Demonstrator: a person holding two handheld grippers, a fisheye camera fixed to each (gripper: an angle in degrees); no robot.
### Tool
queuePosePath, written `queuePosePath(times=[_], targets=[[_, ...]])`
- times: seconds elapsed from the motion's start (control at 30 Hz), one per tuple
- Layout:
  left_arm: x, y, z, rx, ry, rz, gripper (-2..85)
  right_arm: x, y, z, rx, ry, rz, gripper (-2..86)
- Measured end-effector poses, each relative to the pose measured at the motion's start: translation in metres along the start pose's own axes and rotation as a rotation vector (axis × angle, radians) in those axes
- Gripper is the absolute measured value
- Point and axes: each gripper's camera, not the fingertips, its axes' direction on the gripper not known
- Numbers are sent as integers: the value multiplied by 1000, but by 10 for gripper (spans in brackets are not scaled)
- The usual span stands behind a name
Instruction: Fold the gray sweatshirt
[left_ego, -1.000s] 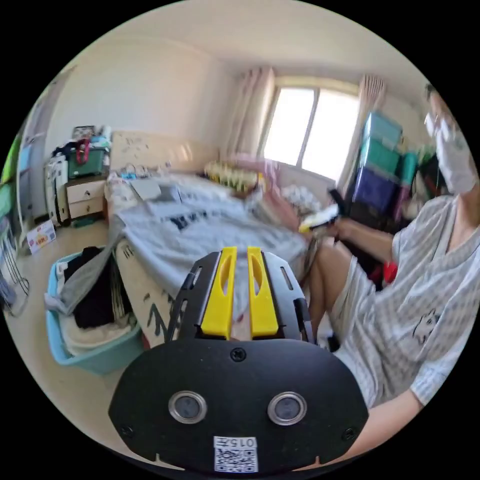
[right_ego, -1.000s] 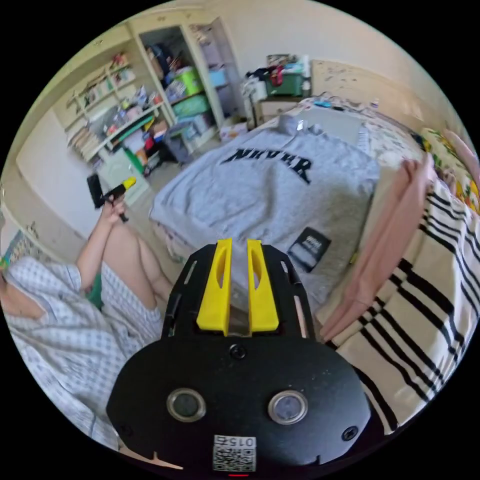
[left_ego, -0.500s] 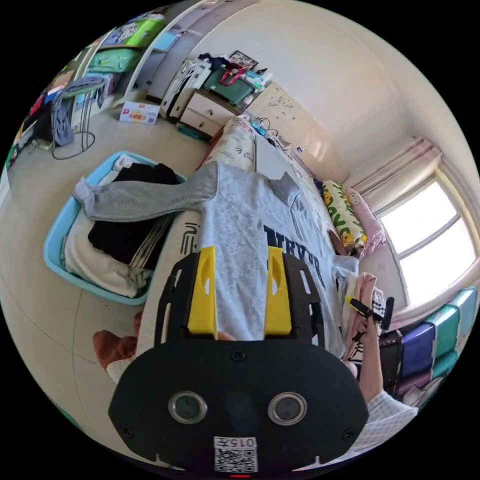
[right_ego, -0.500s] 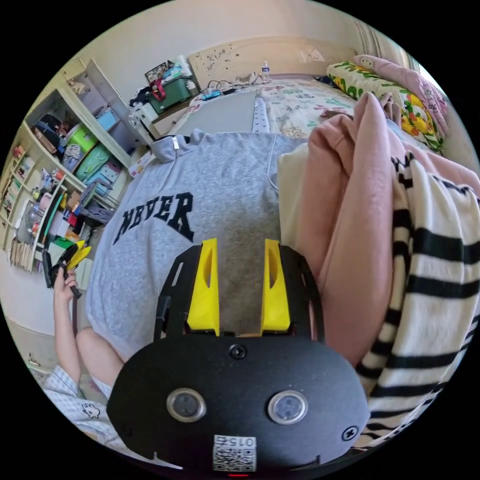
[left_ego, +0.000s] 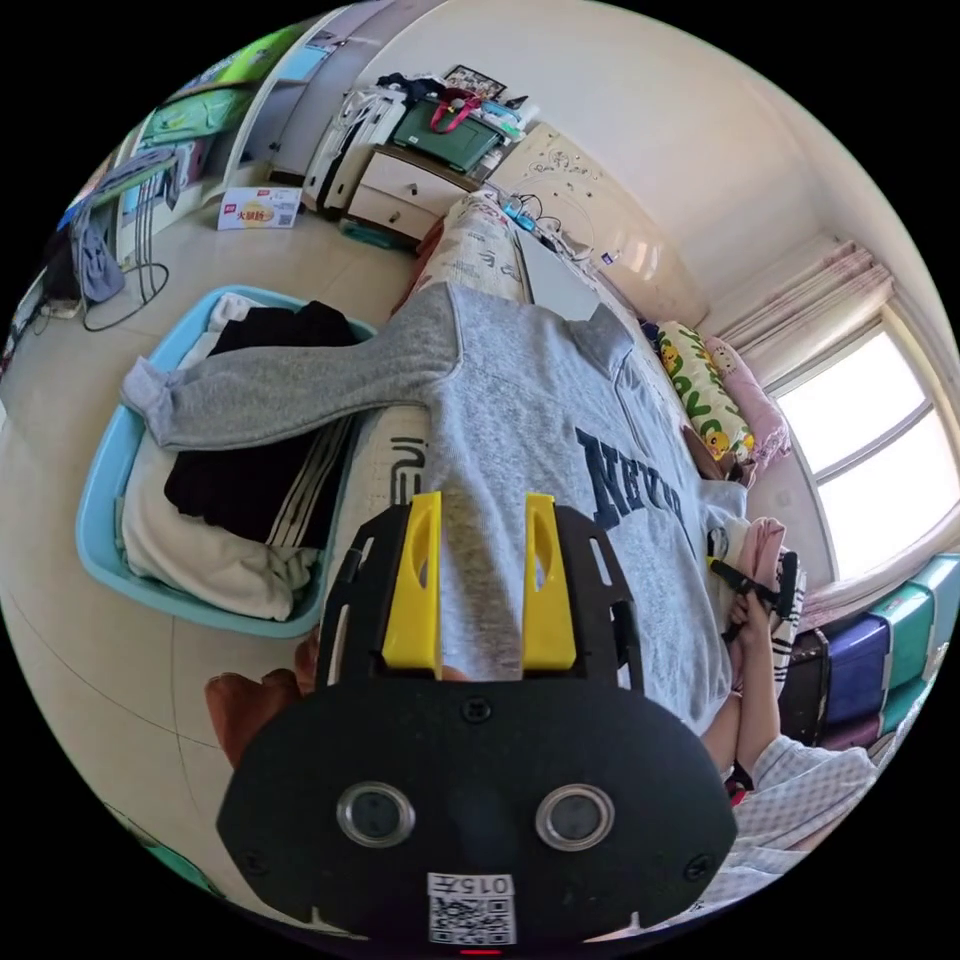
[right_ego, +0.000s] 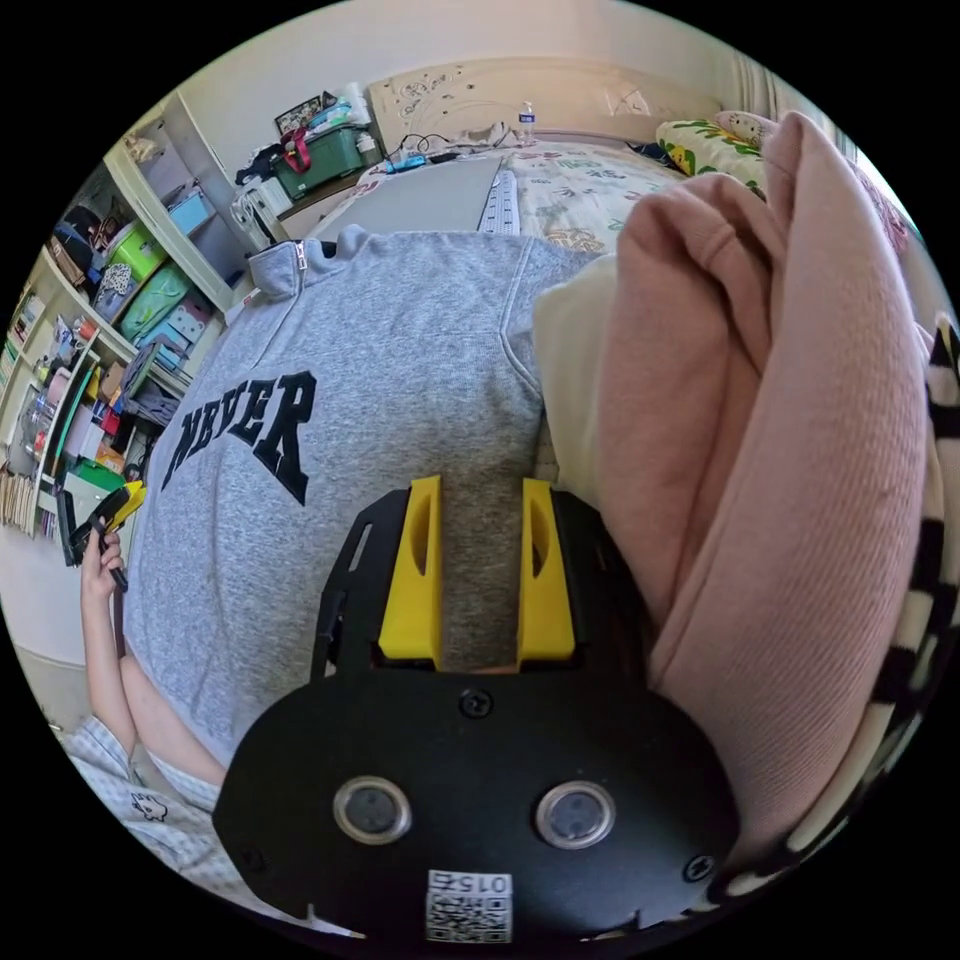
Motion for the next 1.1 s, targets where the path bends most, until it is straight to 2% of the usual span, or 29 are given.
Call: queuePosePath(times=[0.2,0.3,0.33,0.4,0.43,0.5,0.53,0.63,0.73,0.77,0.93,1.1], targets=[[4,-1,4,-9,-45,27,134,-35,2,-1,9,18,-40,106],[1,7,-10,52,-88,1,147,-55,3,-5,25,48,-49,61],[-4,12,-17,81,-68,-15,150,-63,4,-9,47,39,-57,11],[-13,16,-13,74,28,-34,147,-75,3,-9,40,42,-62,1],[-17,14,1,14,75,-34,143,-85,3,-8,40,52,-68,-2],[-17,11,21,-60,63,-21,133,-101,3,-9,44,79,-85,-5],[-15,10,21,-58,-3,-12,99,-114,3,-9,47,111,-104,-6],[-18,14,20,-35,49,30,17,-158,8,-5,59,308,-196,-5],[-24,20,11,3,-2,26,2,-189,9,5,46,464,-254,-4],[-21,22,9,7,-90,53,0,-191,7,10,30,458,-240,-4],[-8,25,44,-105,-219,152,1,-207,6,34,-12,444,-246,-1],[-15,40,48,-81,-182,132,24,-222,21,44,36,443,-240,15]])
